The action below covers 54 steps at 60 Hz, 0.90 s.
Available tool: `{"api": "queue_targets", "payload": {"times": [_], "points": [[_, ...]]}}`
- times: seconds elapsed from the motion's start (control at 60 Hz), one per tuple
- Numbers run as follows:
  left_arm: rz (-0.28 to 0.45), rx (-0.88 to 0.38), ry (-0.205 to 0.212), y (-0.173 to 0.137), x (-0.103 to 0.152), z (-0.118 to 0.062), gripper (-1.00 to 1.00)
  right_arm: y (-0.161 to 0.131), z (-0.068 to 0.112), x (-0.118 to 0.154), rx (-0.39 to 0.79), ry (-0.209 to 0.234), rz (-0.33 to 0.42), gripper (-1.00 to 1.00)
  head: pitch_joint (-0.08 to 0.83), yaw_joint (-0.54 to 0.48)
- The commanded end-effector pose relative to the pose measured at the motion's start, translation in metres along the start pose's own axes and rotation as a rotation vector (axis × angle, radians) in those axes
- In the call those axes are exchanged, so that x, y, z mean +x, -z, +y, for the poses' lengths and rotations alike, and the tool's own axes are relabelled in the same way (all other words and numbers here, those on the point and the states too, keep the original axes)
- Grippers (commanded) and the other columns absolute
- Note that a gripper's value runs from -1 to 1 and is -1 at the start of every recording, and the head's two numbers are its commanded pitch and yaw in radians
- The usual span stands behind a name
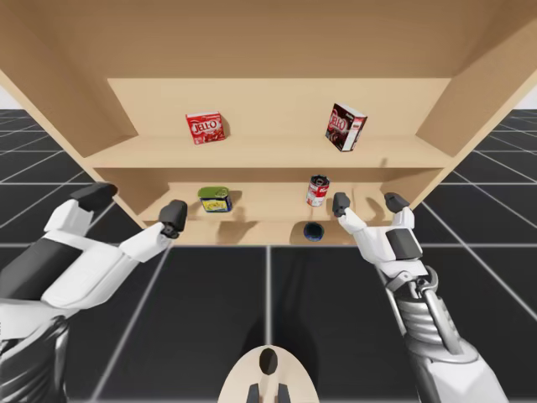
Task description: Find the gelatin box on the shelf and bring it to me.
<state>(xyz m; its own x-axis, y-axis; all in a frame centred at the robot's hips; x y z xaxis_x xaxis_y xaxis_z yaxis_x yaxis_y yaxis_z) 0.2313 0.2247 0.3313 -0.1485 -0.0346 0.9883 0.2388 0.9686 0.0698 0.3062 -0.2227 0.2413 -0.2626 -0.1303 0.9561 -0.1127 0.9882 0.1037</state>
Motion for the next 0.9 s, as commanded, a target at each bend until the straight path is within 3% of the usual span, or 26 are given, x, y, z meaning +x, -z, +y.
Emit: {"api": "queue_targets", "payload": {"times": [0.017,0.317,0.45,0.6,0.683,0.75,0.9], "points": [[-0.029,-0.062,-0.020,0.001,0.032,-0.014,-1.00,-0.001,0.004,-0.003,-0.005,0.020,0.003,-1.00,0.162,0.23],[-0.033,-0.053,-0.053,0.046,0.052,-0.027,-1.00,0.000,0.003,-0.003,-0.007,0.020,0.006,-1.00,0.163,0.23],[-0.003,-0.023,-0.105,0.076,0.051,-0.031,-1.00,0.000,0.002,-0.003,-0.007,0.019,0.007,-1.00,0.165,0.23],[0.046,0.056,-0.131,0.115,0.041,-0.039,-1.00,0.000,0.001,-0.003,-0.012,0.022,0.006,-1.00,0.164,0.24],[0.071,0.104,-0.124,0.132,0.035,-0.043,-1.00,0.000,0.000,-0.003,-0.015,0.023,0.005,-1.00,0.161,0.24],[0.084,0.124,-0.147,0.144,0.033,-0.044,-1.00,0.000,0.000,-0.003,-0.018,0.023,0.005,-1.00,0.161,0.24],[0.081,0.178,-0.129,0.161,0.034,-0.048,-1.00,0.001,-0.001,-0.002,-0.024,0.023,0.002,-1.00,0.158,0.24]]}}
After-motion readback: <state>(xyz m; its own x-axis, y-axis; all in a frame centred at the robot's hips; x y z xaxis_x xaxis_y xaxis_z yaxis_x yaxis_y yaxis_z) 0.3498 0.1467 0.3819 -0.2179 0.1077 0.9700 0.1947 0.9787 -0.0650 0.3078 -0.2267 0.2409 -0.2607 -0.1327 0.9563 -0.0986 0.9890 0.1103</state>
